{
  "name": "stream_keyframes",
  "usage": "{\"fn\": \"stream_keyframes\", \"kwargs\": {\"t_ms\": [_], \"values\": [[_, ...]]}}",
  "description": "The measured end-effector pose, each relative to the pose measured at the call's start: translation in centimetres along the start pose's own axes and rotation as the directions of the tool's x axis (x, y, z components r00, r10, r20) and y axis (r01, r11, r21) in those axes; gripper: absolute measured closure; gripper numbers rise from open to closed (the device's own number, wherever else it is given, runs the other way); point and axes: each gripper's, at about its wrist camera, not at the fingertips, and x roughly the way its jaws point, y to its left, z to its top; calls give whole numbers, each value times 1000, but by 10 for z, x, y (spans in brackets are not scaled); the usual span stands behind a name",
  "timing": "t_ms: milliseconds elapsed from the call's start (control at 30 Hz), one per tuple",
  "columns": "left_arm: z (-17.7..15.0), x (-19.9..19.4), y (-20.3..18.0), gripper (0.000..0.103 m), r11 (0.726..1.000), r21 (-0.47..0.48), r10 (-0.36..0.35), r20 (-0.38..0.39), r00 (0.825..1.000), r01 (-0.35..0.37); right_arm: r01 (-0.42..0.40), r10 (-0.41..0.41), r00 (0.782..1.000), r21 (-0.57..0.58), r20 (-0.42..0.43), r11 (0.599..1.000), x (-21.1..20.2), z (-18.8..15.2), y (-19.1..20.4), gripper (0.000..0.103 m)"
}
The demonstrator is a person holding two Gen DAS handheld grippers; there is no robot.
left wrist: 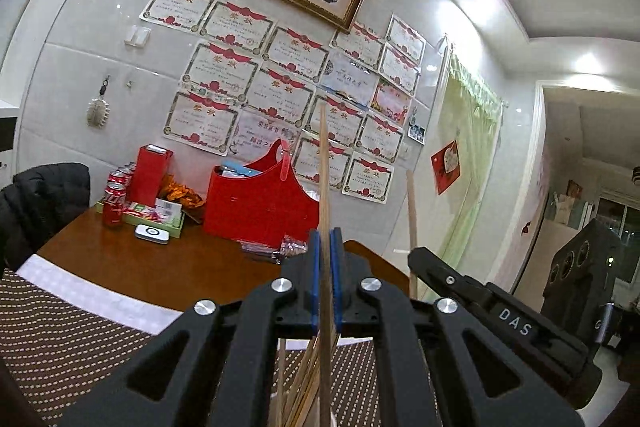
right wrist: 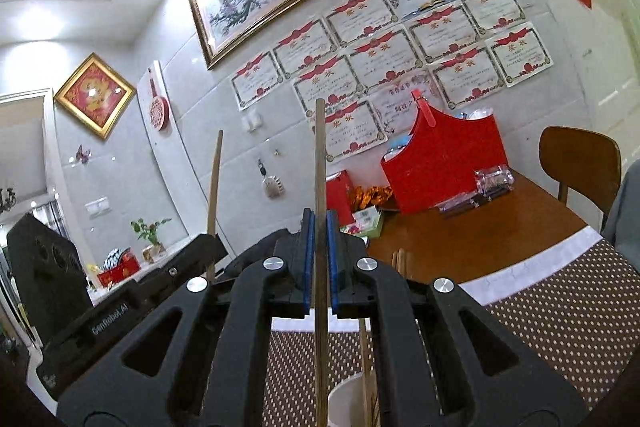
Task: Organize utensils
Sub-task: 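Raise both chopsticks over the pink cup and open both tools to drop them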
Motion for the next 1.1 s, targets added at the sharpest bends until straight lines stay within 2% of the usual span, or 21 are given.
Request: {"fn": "stream_keyframes", "kwargs": {"t_ms": [267,433,933,967,1000,1033,1067,1100], "values": [[-17,51,13,98,1000,-15,6,-22,1000,-7,17,-16,1000,-27,26,999,29,-1,-10,97],[-37,70,25,98,999,-20,30,-56,998,-31,21,-21,1000,-35,6,999,44,-15,-21,97],[-68,78,32,97,998,19,67,-118,991,-65,43,-46,998,-56,-44,997,54,-50,-25,96],[-69,77,32,97,997,21,71,-123,990,-68,48,-51,997,-59,-58,997,52,-51,-25,95],[-69,76,32,88,997,21,73,-134,988,-71,53,-56,996,-54,-64,997,50,-52,-26,94],[-68,73,32,80,997,19,74,-136,988,-72,56,-59,996,-43,-68,997,46,-51,-28,89],[-67,69,32,65,997,17,75,-131,989,-73,63,-65,996,-32,-65,997,40,-49,-29,65],[-64,64,31,57,997,21,78,-122,989,-76,67,-69,996,-24,-57,997,36,-47,-29,22]]}}
